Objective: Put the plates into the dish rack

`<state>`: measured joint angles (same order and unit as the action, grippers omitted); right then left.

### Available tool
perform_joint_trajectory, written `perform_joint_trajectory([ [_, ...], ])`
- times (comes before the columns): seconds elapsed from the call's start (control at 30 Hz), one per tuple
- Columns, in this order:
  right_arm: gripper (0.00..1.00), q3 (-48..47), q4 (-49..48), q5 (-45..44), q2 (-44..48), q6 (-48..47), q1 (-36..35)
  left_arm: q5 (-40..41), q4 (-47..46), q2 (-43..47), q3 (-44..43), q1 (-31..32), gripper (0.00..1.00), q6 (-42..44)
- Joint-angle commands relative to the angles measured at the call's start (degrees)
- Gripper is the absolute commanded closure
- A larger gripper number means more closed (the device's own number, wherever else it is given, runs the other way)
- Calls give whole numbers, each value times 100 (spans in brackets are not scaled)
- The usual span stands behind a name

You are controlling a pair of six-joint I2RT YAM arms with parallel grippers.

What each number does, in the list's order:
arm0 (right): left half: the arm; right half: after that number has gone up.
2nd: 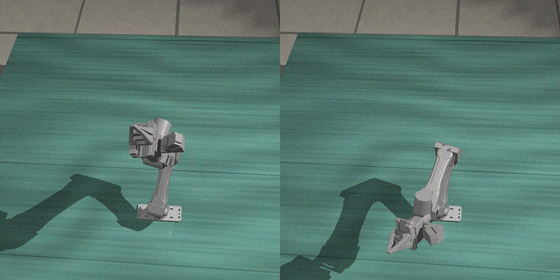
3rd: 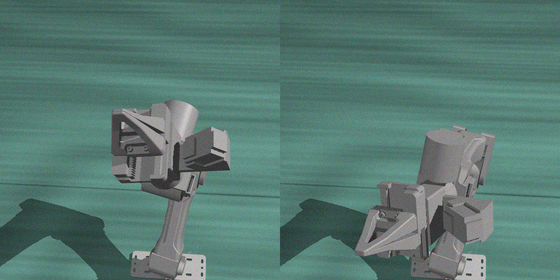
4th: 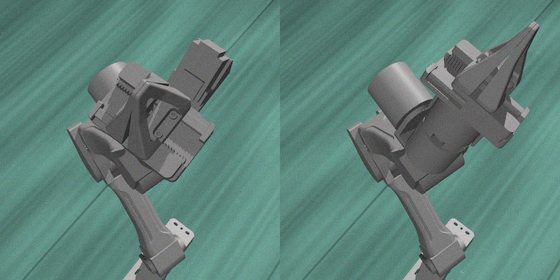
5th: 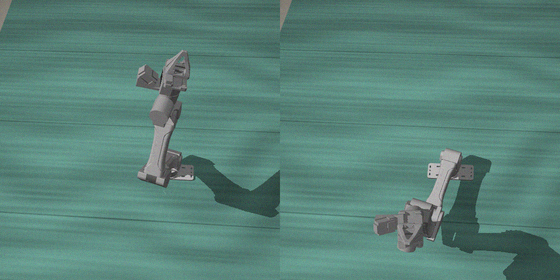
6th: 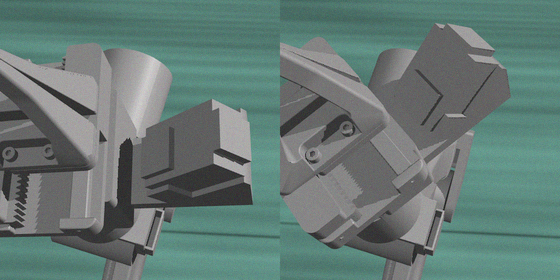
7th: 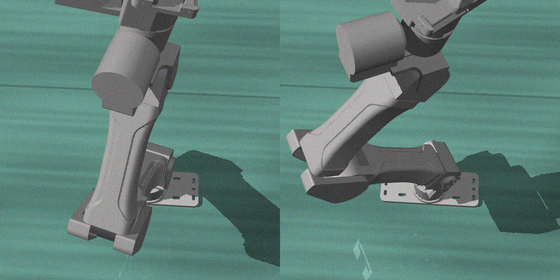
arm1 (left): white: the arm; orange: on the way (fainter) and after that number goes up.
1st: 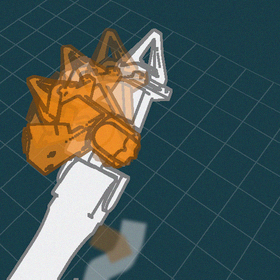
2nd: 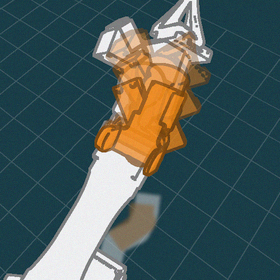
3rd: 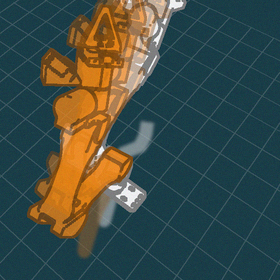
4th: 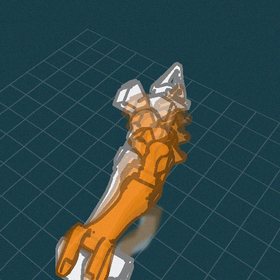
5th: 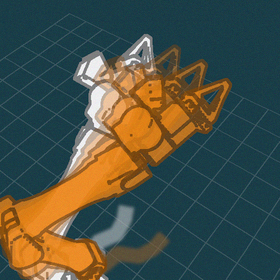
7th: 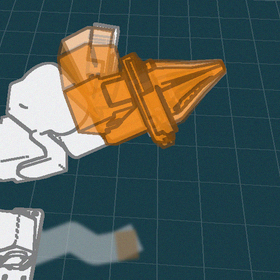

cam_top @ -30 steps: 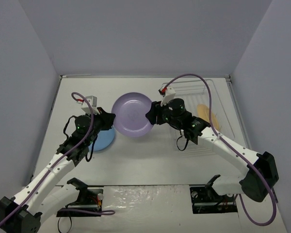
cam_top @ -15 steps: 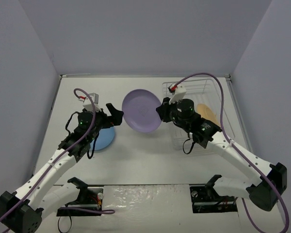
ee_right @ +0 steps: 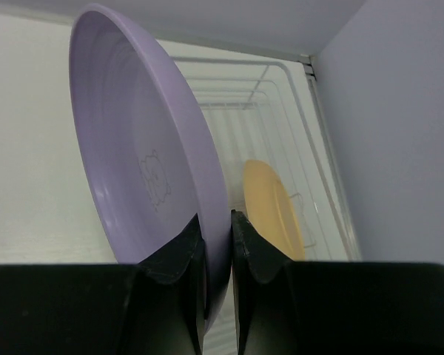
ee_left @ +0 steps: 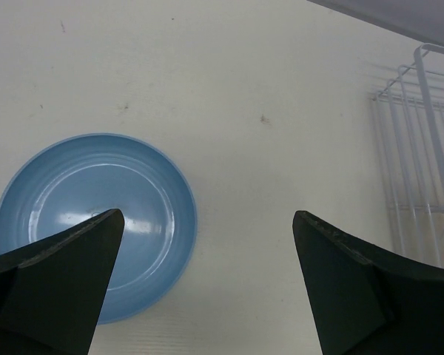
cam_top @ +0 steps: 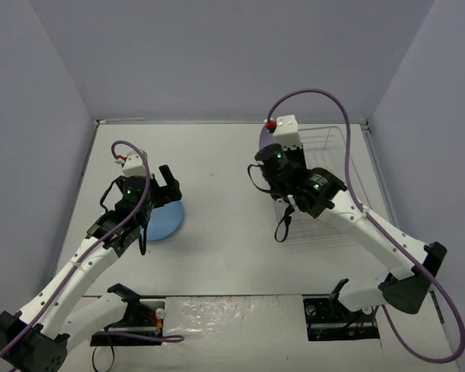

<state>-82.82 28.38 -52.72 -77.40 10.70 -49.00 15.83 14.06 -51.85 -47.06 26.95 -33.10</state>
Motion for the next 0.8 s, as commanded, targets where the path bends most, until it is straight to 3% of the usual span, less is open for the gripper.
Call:
perform_joint_trajectory([
  [0.0, 100, -403, 1513, -1931, -698, 398, -317, 222, 246, -124, -436, -180, 3, 61],
  [0.07, 100, -557, 1986, -2228, -887, 768, -338, 211, 238, -115, -419, -241, 3, 41],
  [0.33, 100, -657, 2312, -2684, -1151, 846, -329, 216, 260, -98, -486, -315, 3, 149],
  [0.77, 100, -303, 2601, -2403, -1354, 820, 315, -56, 305, -368, -432, -918, 3, 72],
])
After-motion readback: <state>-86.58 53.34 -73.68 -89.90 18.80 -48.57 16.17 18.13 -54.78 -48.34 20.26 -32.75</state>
